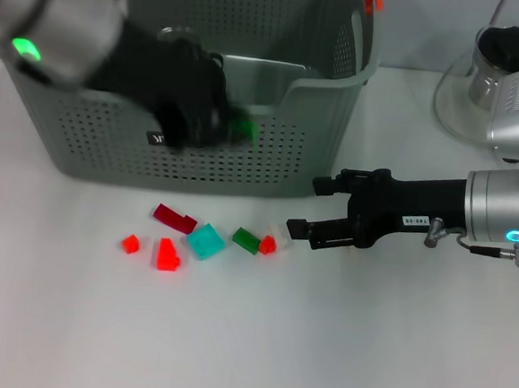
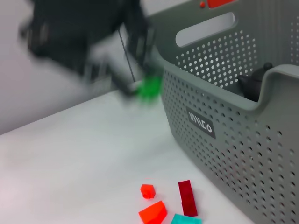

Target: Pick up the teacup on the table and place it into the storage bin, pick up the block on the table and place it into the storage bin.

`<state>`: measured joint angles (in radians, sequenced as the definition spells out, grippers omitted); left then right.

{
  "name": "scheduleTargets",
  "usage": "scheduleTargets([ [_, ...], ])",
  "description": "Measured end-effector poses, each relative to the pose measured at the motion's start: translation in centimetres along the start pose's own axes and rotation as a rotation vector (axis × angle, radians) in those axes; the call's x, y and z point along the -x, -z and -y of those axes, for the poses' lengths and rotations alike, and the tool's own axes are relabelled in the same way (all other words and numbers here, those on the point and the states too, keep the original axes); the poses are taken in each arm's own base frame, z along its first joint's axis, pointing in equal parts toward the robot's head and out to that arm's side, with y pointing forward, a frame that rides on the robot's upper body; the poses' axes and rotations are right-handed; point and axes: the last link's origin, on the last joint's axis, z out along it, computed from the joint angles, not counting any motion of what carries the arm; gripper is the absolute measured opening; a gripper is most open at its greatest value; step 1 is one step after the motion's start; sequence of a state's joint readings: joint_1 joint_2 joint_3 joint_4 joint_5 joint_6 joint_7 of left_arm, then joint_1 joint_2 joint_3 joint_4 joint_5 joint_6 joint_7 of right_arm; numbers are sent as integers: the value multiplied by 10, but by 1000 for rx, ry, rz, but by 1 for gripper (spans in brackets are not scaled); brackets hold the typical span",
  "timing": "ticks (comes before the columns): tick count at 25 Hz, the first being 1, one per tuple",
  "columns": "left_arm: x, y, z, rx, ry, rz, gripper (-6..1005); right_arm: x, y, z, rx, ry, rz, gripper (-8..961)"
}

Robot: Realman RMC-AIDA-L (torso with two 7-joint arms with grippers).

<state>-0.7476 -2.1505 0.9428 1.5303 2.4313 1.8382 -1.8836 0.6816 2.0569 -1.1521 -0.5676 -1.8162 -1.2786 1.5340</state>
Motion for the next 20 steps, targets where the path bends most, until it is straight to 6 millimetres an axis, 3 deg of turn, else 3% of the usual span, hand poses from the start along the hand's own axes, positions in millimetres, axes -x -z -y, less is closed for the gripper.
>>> scheduleTargets([
  [2,-2,10,6,-28,18,-32,201,0,0,-1,5,0,0,917],
  [3,-5,33,27,-119,74,-101,201,0,0,-1,6,0,0,917],
  [7,-6,52,59,-231,158,-186,202,0,0,-1,10,0,0,916],
  [13,10,38,111,-337,351,-264,205,0,0,-2,14,5,-3,916],
  [20,23,22,129,-453,420,-274,207,0,4,0,15,3,-9,916],
])
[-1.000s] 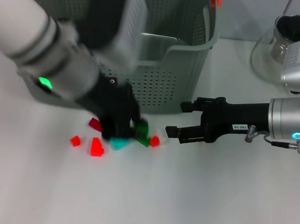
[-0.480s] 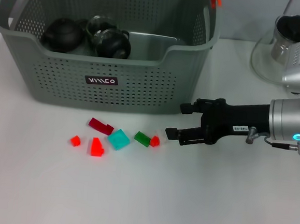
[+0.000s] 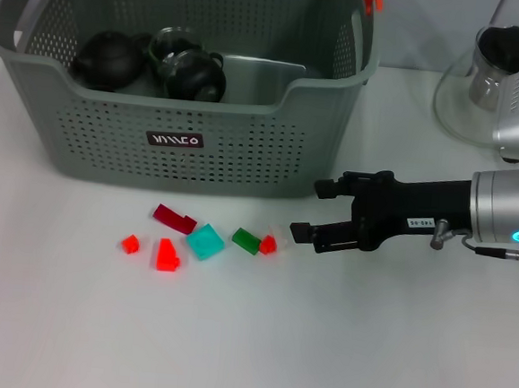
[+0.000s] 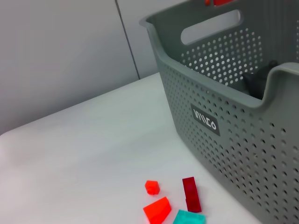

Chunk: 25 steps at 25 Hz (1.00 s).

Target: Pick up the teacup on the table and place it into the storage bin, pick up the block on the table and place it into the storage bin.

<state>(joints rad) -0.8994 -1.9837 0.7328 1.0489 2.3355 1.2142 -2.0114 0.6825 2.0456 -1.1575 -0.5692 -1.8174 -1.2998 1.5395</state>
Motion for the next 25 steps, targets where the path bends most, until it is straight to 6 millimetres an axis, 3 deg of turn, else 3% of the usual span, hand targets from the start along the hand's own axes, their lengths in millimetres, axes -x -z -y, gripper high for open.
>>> scheduleTargets([
  [4,4,-5,3,-48,5,7,209,0,1,0,0,3,-1,916],
  [9,5,-8,7,-108,0,11,469,-1,2,1,0,6,-6,916],
  [13,7,4,3,-83,-4,-4,606,-1,8,2,7,0,-14,916],
  [20,32,50,-53,288,-114,-114,890,-3,21,6,16,-20,-47,916],
  [25,70,72,-95,493,-230,-135,899,-3,26,8,4,-20,-130,916],
])
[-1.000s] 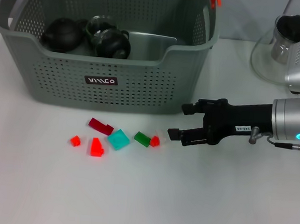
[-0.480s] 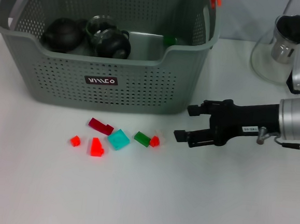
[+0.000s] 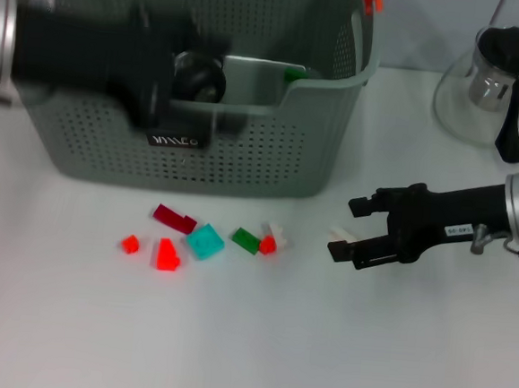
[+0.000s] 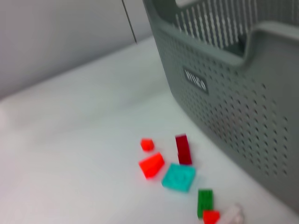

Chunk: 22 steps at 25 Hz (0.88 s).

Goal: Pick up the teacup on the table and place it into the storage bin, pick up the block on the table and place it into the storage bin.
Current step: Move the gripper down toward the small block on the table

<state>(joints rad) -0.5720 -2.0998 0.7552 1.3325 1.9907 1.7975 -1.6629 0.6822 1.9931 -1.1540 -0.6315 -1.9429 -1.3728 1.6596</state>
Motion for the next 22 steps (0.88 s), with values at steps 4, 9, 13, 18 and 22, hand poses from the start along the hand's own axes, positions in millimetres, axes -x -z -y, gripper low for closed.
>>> scheduleTargets([
  [4,23,1,-31,129,-37,-20,904,5,5,0,-6,-13,-72,916],
  [9,48,-2,-47,188,-4,-41,904,15,12,1,-24,-50,-169,916],
  [13,65,-5,-52,202,17,-3,904,28,11,2,-51,-63,-234,916],
  [18,84,-11,-53,206,70,54,904,43,3,7,-97,-59,-327,916],
  [22,93,-14,-56,208,83,54,904,57,-9,8,-142,-25,-402,916],
])
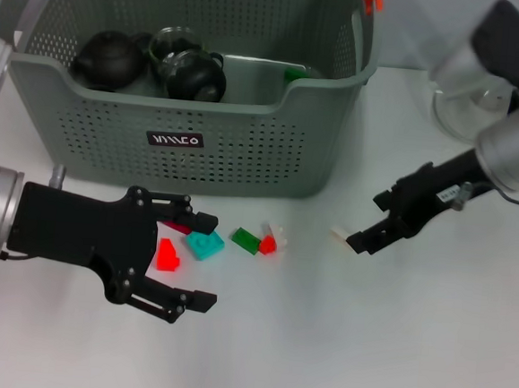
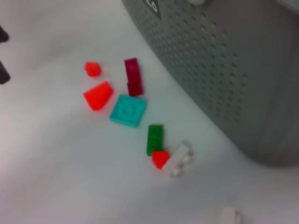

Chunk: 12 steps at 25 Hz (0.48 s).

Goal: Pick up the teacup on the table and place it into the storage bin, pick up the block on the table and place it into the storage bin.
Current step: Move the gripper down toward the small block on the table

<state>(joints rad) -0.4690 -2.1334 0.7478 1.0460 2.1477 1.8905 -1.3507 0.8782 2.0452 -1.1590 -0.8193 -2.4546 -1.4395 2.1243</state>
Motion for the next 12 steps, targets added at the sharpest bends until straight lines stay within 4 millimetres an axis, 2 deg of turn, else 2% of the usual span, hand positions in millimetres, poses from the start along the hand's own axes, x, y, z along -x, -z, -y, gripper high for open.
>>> scheduleTargets([
  [5,10,-5,-1,7,11,8,904,17,-11,-3,-67,53,-46,915],
  [12,18,-10,1,-2,21,33,904,22,-28,-5,-99,71,-96,915],
])
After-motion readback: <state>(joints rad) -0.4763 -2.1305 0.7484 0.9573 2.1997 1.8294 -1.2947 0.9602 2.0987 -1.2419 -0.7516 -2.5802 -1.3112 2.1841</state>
